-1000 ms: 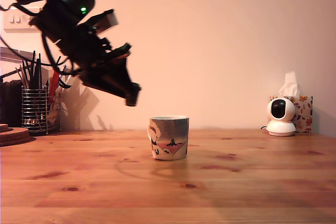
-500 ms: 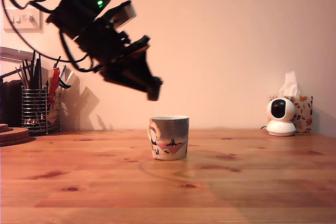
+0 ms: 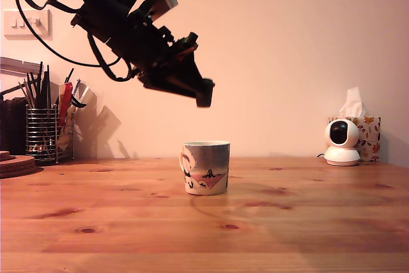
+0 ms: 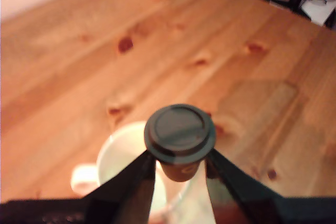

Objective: Pick up the coffee capsules on the table and drop them inside the coffee cup

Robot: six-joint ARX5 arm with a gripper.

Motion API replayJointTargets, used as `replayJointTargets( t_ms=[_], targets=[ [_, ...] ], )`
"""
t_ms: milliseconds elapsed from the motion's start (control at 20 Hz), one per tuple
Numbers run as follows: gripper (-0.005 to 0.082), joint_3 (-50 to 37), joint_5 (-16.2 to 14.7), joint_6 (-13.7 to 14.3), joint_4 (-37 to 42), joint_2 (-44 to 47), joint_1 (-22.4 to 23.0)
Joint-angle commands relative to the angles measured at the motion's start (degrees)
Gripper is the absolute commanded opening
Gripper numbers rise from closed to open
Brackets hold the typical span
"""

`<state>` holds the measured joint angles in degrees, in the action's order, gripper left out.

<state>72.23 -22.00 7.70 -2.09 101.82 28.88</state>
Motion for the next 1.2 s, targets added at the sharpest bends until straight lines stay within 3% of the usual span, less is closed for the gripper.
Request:
replayJointTargets(
  t_ms=[0,1150],
  targets=[
    [0.0212,0.0,0.0,-0.2,0.9,0.0,0.2],
    [0.0211,0.1,3.2,-0.2,7.8,10.3,0.2]
  ],
)
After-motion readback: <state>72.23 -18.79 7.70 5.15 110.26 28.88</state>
